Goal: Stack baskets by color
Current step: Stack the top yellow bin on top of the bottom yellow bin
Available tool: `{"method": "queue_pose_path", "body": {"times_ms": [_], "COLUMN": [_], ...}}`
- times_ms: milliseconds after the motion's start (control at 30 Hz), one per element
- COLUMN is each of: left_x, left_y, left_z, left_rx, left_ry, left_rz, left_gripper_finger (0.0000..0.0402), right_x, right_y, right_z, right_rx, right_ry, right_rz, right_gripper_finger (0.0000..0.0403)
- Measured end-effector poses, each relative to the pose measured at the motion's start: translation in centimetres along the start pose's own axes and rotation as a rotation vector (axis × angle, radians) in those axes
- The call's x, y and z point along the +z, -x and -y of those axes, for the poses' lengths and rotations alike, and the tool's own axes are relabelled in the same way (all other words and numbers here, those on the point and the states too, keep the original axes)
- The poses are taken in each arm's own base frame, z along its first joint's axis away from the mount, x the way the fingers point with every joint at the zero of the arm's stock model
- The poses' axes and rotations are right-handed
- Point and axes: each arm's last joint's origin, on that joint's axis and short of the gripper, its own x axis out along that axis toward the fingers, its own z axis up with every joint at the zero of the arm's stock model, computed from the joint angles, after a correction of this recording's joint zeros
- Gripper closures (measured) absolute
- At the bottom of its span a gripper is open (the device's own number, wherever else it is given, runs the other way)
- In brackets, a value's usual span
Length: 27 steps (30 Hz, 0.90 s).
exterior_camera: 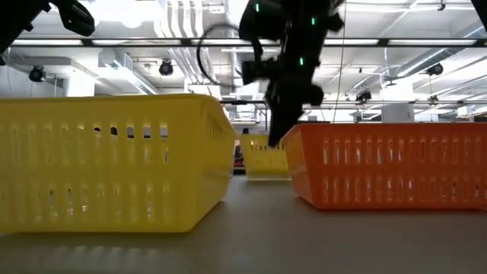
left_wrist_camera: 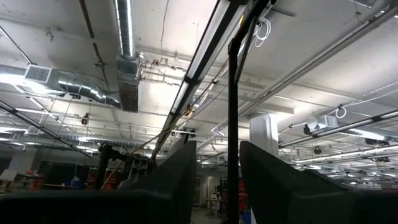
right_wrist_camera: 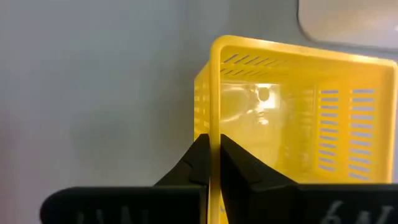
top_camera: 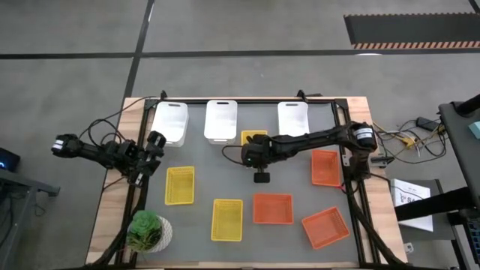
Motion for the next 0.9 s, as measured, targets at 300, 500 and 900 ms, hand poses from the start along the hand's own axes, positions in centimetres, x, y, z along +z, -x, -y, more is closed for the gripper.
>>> {"method": "queue_pose_path", "body": {"times_ms": [300,500,900], "left_x": [-0.1,0.0,0.2], "left_y": [0.0,0.0,0.0], "left_z": [0.0,0.0,0.0], "left_rx": [-0.008,-0.009,-0.012], "left_ry": [0.077,0.077,0.073], "left_rz": [-0.008,-0.007,0.015], "left_gripper_finger": [0.0295,0.0295,0.0295], "right_x": [3.1,4.3,8.7], "right_y": [7.0,9.6,8.8], "right_z": [-6.1,-11.3,-20.5], "right_rx": [-0.069,-0.053,0.014], "right_ry": [-0.079,-0.115,-0.036], "right_rz": [0.082,0.214,0.312], "right_gripper_finger": [0.0393,0.0394,0.0394]}}
